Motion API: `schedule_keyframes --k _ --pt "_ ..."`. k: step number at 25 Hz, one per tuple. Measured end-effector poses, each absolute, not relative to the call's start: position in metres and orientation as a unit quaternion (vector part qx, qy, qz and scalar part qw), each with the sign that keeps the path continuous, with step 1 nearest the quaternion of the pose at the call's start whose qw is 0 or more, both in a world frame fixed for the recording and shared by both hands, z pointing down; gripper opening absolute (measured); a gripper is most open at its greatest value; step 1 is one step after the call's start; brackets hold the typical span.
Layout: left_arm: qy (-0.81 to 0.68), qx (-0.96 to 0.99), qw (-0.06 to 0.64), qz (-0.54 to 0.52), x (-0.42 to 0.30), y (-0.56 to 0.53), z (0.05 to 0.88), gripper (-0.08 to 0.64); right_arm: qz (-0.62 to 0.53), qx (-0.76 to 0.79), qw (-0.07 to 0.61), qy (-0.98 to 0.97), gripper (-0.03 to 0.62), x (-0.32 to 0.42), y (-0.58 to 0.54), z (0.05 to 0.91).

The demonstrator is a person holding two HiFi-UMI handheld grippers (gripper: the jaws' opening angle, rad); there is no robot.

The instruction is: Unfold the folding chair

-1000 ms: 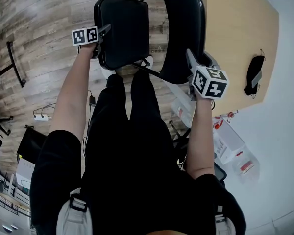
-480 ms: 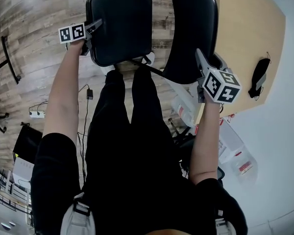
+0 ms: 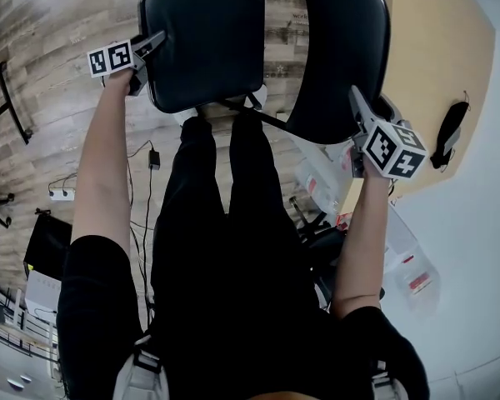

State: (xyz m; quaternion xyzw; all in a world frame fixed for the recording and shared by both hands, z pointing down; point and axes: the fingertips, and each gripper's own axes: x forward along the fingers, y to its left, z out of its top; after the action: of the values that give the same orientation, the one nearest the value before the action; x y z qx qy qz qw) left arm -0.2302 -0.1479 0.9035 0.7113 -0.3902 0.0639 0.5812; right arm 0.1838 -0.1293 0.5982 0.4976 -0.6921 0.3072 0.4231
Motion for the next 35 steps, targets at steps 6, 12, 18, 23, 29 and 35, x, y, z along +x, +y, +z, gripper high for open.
schedule_keyframes --k 6,12,18,23,29,35 --pt "-0.385 0.704 0.593 0.060 -0.251 -0.146 0.929 0.264 0.314 0.494 0.430 -0.687 0.176 0.179 -0.131 0.616" --pt "-0.387 0.698 0.600 0.059 -0.267 -0.143 0.952 0.272 0.322 0.492 0.437 -0.681 0.181 0.181 -0.134 0.634" --pt "-0.391 0.687 0.610 0.056 -0.291 -0.140 0.977 0.281 0.331 0.487 0.443 -0.676 0.184 0.170 -0.135 0.652" --pt "-0.393 0.681 0.615 0.051 -0.305 -0.139 0.998 0.287 0.338 0.486 0.447 -0.671 0.187 0.165 -0.138 0.667" --pt "-0.394 0.685 0.612 0.038 -0.308 -0.141 1.005 0.290 0.338 0.485 0.445 -0.672 0.189 0.165 -0.137 0.672" --pt "-0.394 0.683 0.614 0.035 -0.310 -0.137 1.010 0.291 0.338 0.476 0.447 -0.678 0.189 0.156 -0.131 0.669"
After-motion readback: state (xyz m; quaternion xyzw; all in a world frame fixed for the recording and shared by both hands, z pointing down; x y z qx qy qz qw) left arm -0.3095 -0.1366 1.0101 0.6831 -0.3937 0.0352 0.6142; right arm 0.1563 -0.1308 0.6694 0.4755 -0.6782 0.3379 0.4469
